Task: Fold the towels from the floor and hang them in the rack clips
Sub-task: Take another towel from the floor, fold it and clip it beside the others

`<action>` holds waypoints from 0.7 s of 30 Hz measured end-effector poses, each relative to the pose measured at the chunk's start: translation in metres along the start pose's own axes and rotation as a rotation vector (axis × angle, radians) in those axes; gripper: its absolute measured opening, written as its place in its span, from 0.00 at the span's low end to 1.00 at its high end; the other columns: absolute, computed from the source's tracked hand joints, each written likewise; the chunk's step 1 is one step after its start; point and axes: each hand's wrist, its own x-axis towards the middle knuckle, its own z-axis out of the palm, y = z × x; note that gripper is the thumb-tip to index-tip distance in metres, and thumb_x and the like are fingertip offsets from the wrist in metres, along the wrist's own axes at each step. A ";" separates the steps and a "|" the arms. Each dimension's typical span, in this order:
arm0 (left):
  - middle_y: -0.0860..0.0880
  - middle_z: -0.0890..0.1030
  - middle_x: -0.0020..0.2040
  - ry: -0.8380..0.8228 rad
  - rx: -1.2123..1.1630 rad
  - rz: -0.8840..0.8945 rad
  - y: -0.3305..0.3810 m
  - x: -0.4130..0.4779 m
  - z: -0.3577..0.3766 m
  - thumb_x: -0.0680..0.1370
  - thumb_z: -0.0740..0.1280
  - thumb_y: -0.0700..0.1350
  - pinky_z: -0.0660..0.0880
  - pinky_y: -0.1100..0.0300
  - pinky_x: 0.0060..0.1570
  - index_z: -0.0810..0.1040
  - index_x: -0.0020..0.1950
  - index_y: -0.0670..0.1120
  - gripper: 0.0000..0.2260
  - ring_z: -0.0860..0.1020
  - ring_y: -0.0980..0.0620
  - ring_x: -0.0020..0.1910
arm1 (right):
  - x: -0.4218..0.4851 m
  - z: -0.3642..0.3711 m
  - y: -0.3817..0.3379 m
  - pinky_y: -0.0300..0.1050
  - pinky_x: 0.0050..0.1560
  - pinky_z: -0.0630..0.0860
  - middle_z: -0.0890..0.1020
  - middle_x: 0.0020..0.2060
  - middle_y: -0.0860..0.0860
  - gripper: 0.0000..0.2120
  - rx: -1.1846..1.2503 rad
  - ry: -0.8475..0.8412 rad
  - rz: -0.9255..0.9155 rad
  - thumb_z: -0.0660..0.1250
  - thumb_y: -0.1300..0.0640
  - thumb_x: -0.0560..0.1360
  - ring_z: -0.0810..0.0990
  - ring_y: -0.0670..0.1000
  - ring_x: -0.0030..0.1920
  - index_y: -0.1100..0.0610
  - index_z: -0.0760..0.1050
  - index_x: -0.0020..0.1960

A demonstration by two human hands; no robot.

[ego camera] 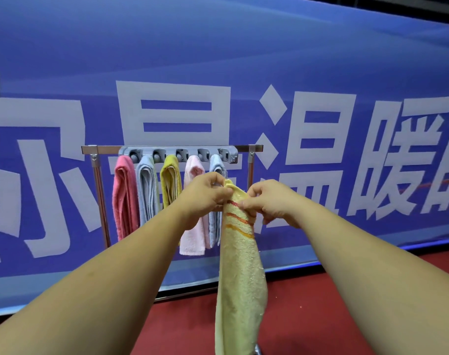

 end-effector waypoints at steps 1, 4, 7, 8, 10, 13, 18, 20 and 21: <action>0.41 0.85 0.47 0.007 0.005 0.003 0.000 0.001 -0.002 0.81 0.72 0.37 0.85 0.50 0.50 0.79 0.54 0.43 0.04 0.86 0.45 0.46 | -0.002 -0.001 0.003 0.42 0.32 0.78 0.78 0.34 0.50 0.11 -0.090 -0.054 0.024 0.75 0.52 0.79 0.75 0.47 0.32 0.58 0.80 0.45; 0.42 0.86 0.47 0.020 0.004 0.001 0.002 0.001 -0.010 0.82 0.71 0.37 0.84 0.53 0.48 0.80 0.55 0.43 0.03 0.87 0.46 0.46 | -0.006 -0.004 0.014 0.44 0.34 0.78 0.74 0.36 0.52 0.15 -0.299 -0.143 0.117 0.73 0.48 0.79 0.72 0.52 0.36 0.61 0.82 0.51; 0.44 0.86 0.46 0.034 0.030 0.001 0.002 -0.001 -0.020 0.82 0.71 0.37 0.84 0.52 0.48 0.80 0.53 0.43 0.02 0.87 0.47 0.45 | -0.011 -0.009 0.019 0.43 0.36 0.74 0.76 0.35 0.51 0.15 -0.425 -0.080 0.136 0.71 0.46 0.81 0.73 0.52 0.32 0.59 0.81 0.50; 0.43 0.85 0.47 0.035 0.046 -0.005 0.001 -0.002 -0.022 0.82 0.71 0.37 0.85 0.50 0.49 0.80 0.52 0.43 0.02 0.86 0.46 0.46 | -0.013 -0.011 0.020 0.42 0.36 0.73 0.78 0.36 0.50 0.14 -0.475 -0.047 0.118 0.70 0.45 0.81 0.75 0.50 0.33 0.56 0.79 0.47; 0.41 0.86 0.49 0.042 0.072 -0.021 -0.002 -0.004 -0.026 0.82 0.72 0.37 0.86 0.46 0.53 0.80 0.52 0.43 0.02 0.86 0.44 0.48 | -0.014 -0.015 0.018 0.43 0.36 0.72 0.80 0.41 0.49 0.13 -0.555 0.029 0.070 0.69 0.43 0.82 0.78 0.48 0.39 0.51 0.76 0.45; 0.41 0.85 0.50 0.061 0.062 -0.027 -0.005 -0.006 -0.030 0.82 0.72 0.37 0.84 0.43 0.58 0.80 0.51 0.44 0.03 0.85 0.44 0.48 | -0.011 -0.018 0.015 0.42 0.36 0.71 0.81 0.41 0.50 0.12 -0.481 0.173 0.036 0.71 0.46 0.80 0.79 0.50 0.42 0.52 0.77 0.44; 0.43 0.85 0.49 0.081 0.024 -0.024 -0.005 -0.005 -0.039 0.82 0.73 0.40 0.85 0.43 0.57 0.80 0.50 0.45 0.03 0.86 0.44 0.48 | -0.010 -0.024 0.004 0.48 0.34 0.78 0.83 0.42 0.52 0.07 -0.186 0.371 -0.012 0.76 0.53 0.77 0.80 0.51 0.40 0.54 0.79 0.46; 0.41 0.85 0.50 0.085 0.012 -0.016 -0.003 -0.004 -0.041 0.82 0.73 0.40 0.85 0.44 0.56 0.80 0.51 0.44 0.03 0.86 0.43 0.49 | -0.010 -0.025 0.000 0.50 0.39 0.80 0.84 0.43 0.52 0.06 -0.051 0.393 -0.031 0.76 0.56 0.76 0.81 0.52 0.42 0.54 0.80 0.47; 0.41 0.85 0.51 0.085 -0.003 -0.011 -0.001 -0.004 -0.042 0.82 0.72 0.41 0.85 0.46 0.55 0.80 0.52 0.44 0.03 0.86 0.42 0.49 | -0.010 -0.026 -0.002 0.50 0.41 0.81 0.84 0.44 0.52 0.06 0.037 0.408 -0.046 0.77 0.58 0.76 0.81 0.52 0.44 0.54 0.80 0.48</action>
